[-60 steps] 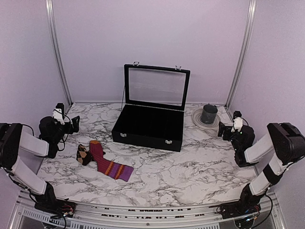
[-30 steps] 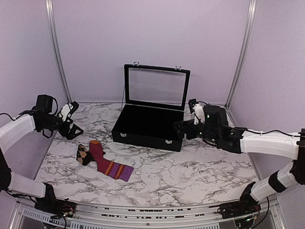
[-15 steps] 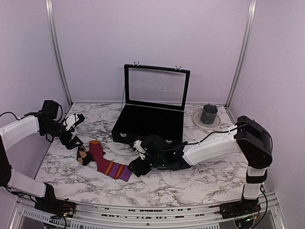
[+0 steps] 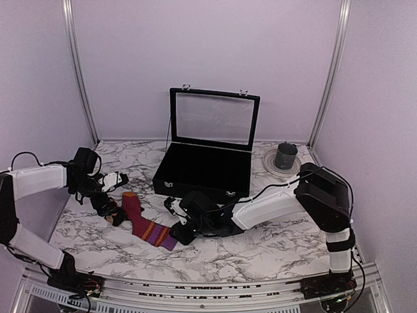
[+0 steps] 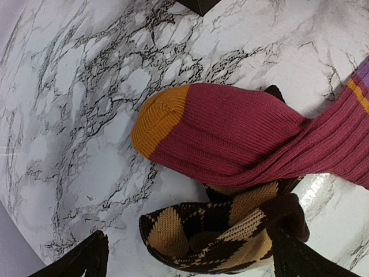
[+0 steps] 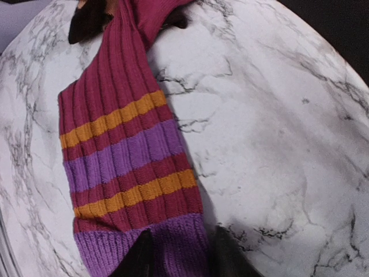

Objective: Roll the socks
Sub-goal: Adjust the pair of socks at the center of the board.

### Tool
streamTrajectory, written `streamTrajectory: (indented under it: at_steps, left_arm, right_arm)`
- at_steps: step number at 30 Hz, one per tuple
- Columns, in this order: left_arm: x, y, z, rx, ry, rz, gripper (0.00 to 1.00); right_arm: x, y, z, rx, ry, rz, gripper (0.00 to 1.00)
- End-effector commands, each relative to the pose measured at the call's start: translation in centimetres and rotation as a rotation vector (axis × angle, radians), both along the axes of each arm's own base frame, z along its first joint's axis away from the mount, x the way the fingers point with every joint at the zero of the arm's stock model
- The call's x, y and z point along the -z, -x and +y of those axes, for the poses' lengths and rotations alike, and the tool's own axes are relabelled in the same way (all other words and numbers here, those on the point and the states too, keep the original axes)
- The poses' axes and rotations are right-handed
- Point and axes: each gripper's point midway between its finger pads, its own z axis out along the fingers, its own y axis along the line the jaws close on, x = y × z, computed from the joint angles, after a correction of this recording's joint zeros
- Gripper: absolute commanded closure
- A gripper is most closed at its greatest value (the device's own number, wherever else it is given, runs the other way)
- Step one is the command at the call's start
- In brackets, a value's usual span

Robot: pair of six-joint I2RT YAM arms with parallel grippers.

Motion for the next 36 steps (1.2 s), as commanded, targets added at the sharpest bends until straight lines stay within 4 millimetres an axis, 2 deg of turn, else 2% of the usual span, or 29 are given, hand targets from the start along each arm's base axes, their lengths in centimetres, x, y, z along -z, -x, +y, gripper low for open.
streamTrajectory:
  at_steps: [1,6,12,15,16,19,20,22,23,24,26,29,33,36]
  left_arm:
    - [1.4,-0.8,0.9,-0.02,-0.086,-0.009,0.01]
    - [2.2,-0.9,2.0,-0.021,-0.153,-0.036,0.02]
    - [2.4,-1.1,2.9,-0.041,-0.202,-0.05,0.06]
    - [2.2,-1.0,3.1,-0.049,-0.209,-0.051,0.04]
    - [2.0,-1.0,3.1,-0.049,-0.205,-0.056,0.01]
    - [0.7,-0.8,2.5,-0.053,-0.162,-0.059,0.01]
    - [0.0,-0.7,2.0,-0.058,-0.134,-0.056,0.01]
    - [-1.9,-0.5,0.9,-0.066,-0.058,-0.037,0.01]
    - [-2.9,-0.4,0.2,-0.066,-0.015,-0.026,0.01]
    - [-4.1,-0.3,-0.4,-0.058,0.018,-0.023,0.01]
    - [-6.1,-0.3,-1.7,-0.066,0.096,-0.009,0.01]
    - [-7.8,-0.3,-2.9,-0.046,0.146,0.0,0.0]
    - [-7.9,0.0,-3.6,-0.02,0.153,0.007,0.01]
    - [-7.4,0.6,-3.8,-0.006,0.146,0.028,0.01]
  right_arm:
    - [0.6,-0.3,-0.7,0.032,0.033,0.009,0.8]
    - [0.3,-1.5,-4.2,0.103,0.049,0.001,1.0]
    - [-0.1,-1.8,-8.7,0.193,0.077,-0.02,1.0]
    - [-0.8,-1.4,-11.0,0.237,0.079,-0.034,1.0]
    - [-0.9,-1.1,-11.8,0.245,0.082,-0.032,1.0]
    - [-1.3,-0.1,-13.3,0.252,0.071,-0.016,1.0]
    - [-1.6,0.4,-13.5,0.242,0.06,0.0,0.99]
    - [-2.9,0.6,-13.6,0.232,0.01,0.016,0.73]
    - [-3.7,0.3,-13.8,0.239,-0.02,0.027,0.57]
    - [-4.8,-0.6,-14.1,0.258,-0.051,0.033,0.48]
    - [-6.9,-2.5,-14.7,0.292,-0.093,0.021,0.39]
    - [-8.6,-4.8,-14.4,0.313,-0.059,-0.024,0.39]
    - [-6.6,-7.3,-14.6,0.349,0.047,0.004,0.5]
    - [-5.3,-8.4,-14.6,0.352,0.05,0.034,0.61]
